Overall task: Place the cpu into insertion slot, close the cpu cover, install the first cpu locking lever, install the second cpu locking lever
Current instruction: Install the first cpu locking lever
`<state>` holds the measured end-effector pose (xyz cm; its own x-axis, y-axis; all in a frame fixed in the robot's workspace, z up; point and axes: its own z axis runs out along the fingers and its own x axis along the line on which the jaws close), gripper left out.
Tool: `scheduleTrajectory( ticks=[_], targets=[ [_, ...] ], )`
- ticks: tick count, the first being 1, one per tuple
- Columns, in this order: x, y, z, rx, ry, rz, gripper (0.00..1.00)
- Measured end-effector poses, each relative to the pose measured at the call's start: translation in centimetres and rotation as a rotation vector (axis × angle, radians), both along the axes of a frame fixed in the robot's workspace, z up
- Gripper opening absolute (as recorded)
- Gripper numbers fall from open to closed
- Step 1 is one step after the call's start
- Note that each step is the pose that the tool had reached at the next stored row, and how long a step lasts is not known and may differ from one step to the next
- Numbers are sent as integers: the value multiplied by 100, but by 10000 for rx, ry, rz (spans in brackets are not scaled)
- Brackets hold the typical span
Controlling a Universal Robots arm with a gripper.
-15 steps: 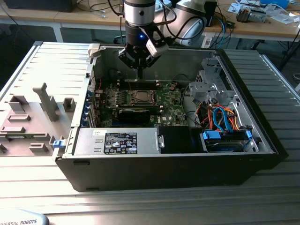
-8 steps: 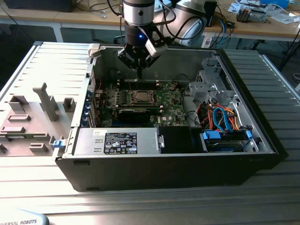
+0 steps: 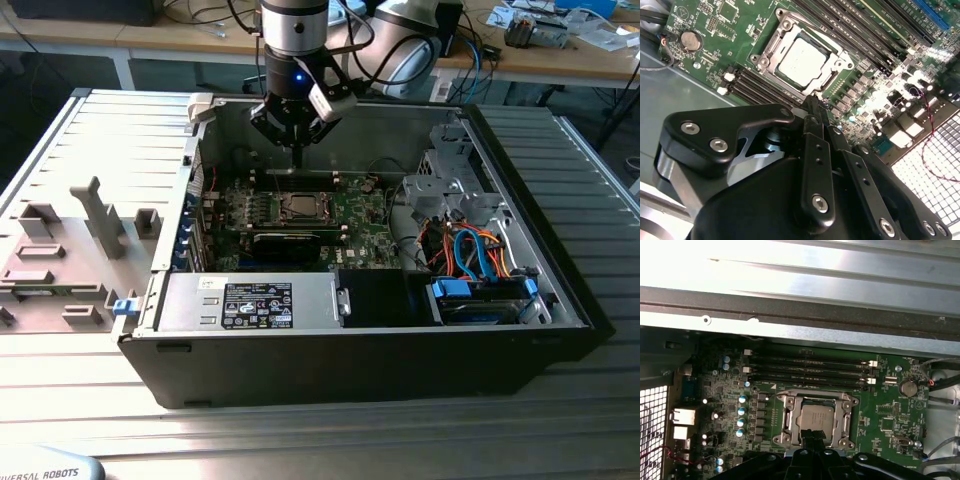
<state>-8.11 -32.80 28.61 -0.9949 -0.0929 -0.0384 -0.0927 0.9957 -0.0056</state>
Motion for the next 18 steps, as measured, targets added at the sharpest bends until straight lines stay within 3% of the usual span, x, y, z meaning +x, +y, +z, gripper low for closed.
scheduleTrajectory(
  ticks=[18],
  targets=[
    [-41,0,-4,-1,0,0,11]
  ],
)
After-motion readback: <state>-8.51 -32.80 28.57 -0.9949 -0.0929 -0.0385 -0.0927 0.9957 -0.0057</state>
